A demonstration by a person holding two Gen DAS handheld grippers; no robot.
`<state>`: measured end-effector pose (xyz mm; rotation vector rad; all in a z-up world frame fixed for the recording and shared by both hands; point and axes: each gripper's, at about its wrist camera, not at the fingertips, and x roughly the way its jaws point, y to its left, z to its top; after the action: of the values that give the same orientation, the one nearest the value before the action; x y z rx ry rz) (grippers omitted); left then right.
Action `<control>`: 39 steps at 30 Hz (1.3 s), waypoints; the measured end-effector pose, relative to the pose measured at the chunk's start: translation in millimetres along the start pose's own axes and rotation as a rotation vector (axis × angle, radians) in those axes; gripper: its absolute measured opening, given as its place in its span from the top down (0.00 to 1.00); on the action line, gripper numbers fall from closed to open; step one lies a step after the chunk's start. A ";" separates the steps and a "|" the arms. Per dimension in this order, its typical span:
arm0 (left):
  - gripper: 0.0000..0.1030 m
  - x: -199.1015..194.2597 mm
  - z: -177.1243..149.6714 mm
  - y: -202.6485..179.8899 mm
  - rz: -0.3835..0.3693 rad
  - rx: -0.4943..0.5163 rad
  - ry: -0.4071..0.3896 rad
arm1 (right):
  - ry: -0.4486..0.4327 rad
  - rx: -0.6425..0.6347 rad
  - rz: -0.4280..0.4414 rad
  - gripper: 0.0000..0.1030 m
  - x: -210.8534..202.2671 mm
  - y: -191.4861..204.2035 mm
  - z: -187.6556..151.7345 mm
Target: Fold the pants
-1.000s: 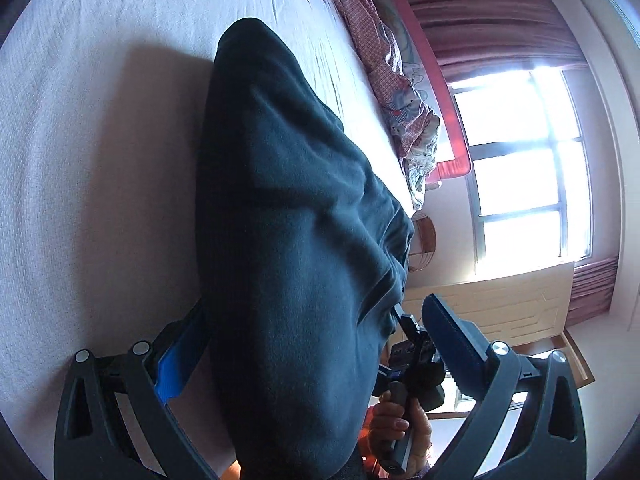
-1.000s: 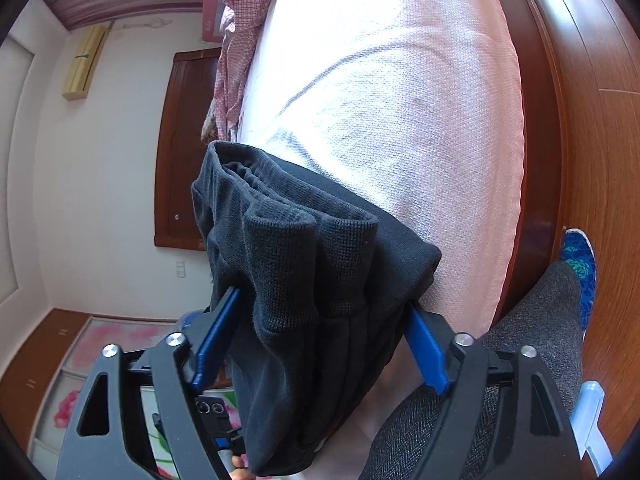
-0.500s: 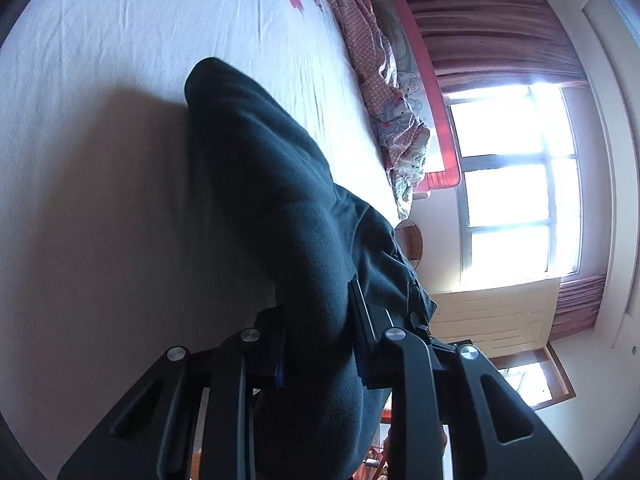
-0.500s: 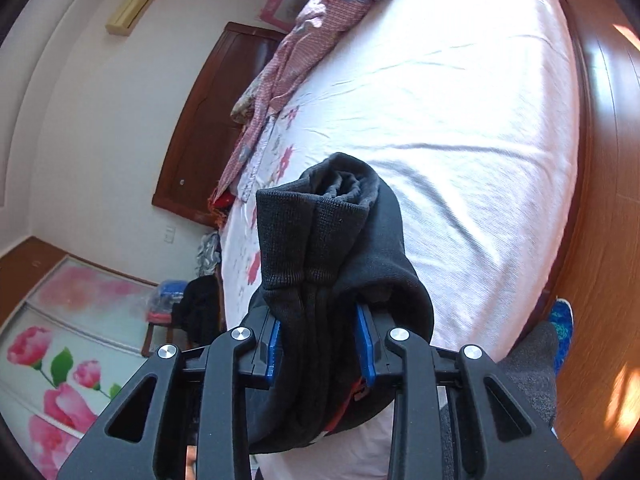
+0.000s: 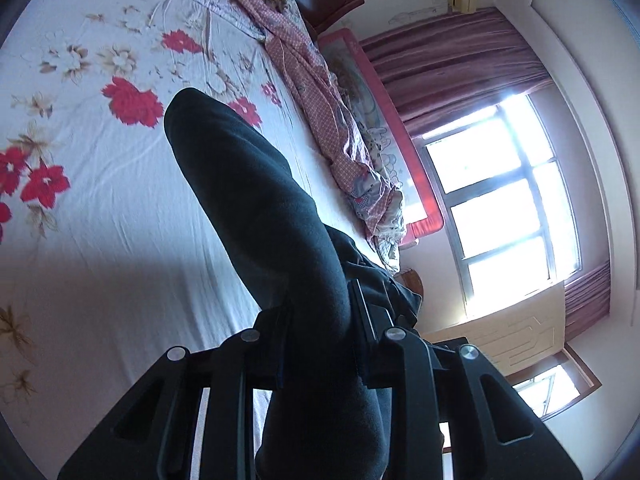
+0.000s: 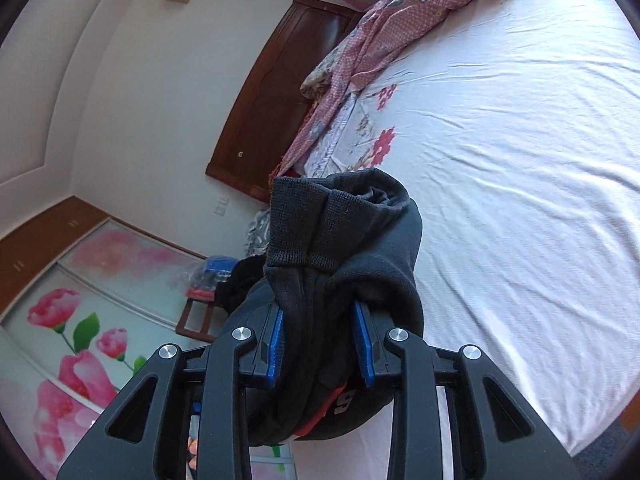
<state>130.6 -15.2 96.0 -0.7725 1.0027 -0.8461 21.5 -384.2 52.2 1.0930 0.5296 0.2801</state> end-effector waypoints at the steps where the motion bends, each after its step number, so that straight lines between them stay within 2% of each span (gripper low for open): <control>1: 0.77 -9.6 5.6 4.4 0.013 0.005 -0.017 | 0.008 0.008 0.017 0.72 11.8 0.1 -4.3; 4: 0.77 -43.2 12.4 35.0 0.065 0.010 -0.054 | 0.061 0.026 0.030 0.72 52.8 -14.1 -29.0; 6: 0.76 -56.3 13.4 59.5 0.123 0.006 -0.070 | 0.149 0.084 -0.038 0.72 79.2 -39.9 -56.6; 8: 0.64 -61.0 7.2 90.8 0.258 0.006 -0.059 | 0.263 0.160 -0.185 0.57 95.2 -75.7 -87.6; 9: 0.41 -63.6 -0.5 109.6 0.358 -0.005 -0.052 | 0.212 0.136 -0.123 0.60 86.0 -77.3 -93.7; 10: 0.32 -67.7 -10.9 128.1 0.463 -0.015 -0.048 | 0.218 0.107 -0.122 0.58 78.3 -71.4 -95.1; 11: 0.32 -71.6 -20.4 143.3 0.514 -0.023 -0.044 | 0.228 0.100 -0.172 0.54 70.4 -66.6 -94.6; 13: 0.32 -84.4 -38.4 160.4 0.578 -0.047 -0.072 | 0.220 0.080 -0.170 0.51 50.1 -55.2 -90.4; 15: 0.30 -99.5 -53.4 157.2 0.593 -0.038 -0.136 | 0.180 0.001 -0.190 0.51 31.8 -36.6 -79.6; 17: 0.26 -106.3 -64.6 133.1 0.607 0.061 -0.207 | 0.160 -0.059 -0.166 0.51 32.1 -17.4 -62.7; 20: 0.22 -99.3 -72.7 80.9 0.564 0.247 -0.267 | 0.163 -0.099 -0.096 0.51 67.2 7.4 -33.6; 21: 0.19 -95.0 -73.9 64.1 0.526 0.291 -0.275 | 0.171 -0.117 -0.079 0.51 86.1 15.9 -24.8; 23: 0.13 -76.1 -75.4 42.2 0.461 0.369 -0.237 | 0.184 -0.127 -0.060 0.51 126.9 25.4 -10.5; 24: 0.13 -61.9 -76.2 35.7 0.469 0.411 -0.204 | 0.223 -0.102 -0.038 0.51 150.8 21.6 -4.0; 25: 0.13 -49.7 -79.6 36.9 0.487 0.437 -0.161 | 0.241 -0.077 -0.062 0.51 169.6 14.8 -0.9; 26: 0.13 -38.4 -84.8 42.0 0.485 0.435 -0.108 | 0.238 -0.076 -0.135 0.51 185.2 7.7 -0.5; 27: 0.13 -30.6 -89.5 50.1 0.488 0.412 -0.063 | 0.255 -0.070 -0.174 0.51 197.4 -3.1 0.5; 29: 0.14 -19.7 -104.0 72.0 0.512 0.361 0.009 | 0.237 -0.006 -0.188 0.58 203.8 -27.9 2.0; 30: 0.15 -19.5 -112.5 78.0 0.514 0.382 0.004 | 0.233 0.022 -0.173 0.65 203.1 -34.2 2.2; 32: 0.14 -20.6 -122.8 76.8 0.518 0.434 -0.015 | 0.242 0.008 -0.173 0.66 201.2 -33.0 1.3; 34: 0.15 -21.1 -122.7 77.6 0.524 0.430 -0.017 | 0.251 -0.001 -0.176 0.67 198.1 -28.9 1.4; 36: 0.14 -24.4 -120.6 75.8 0.526 0.417 -0.022 | 0.249 -0.031 -0.170 0.65 189.3 -15.6 -0.4; 38: 0.14 -29.9 -117.7 67.6 0.545 0.420 -0.036 | 0.247 -0.082 -0.110 0.63 175.3 2.3 -5.4; 39: 0.14 -37.1 -117.5 61.6 0.538 0.421 -0.061 | 0.257 -0.096 -0.099 0.58 170.5 9.8 -9.8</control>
<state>25.5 27.0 17.6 -0.1496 0.8776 -0.5301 160.3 -292.8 11.8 0.9397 0.7893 0.3579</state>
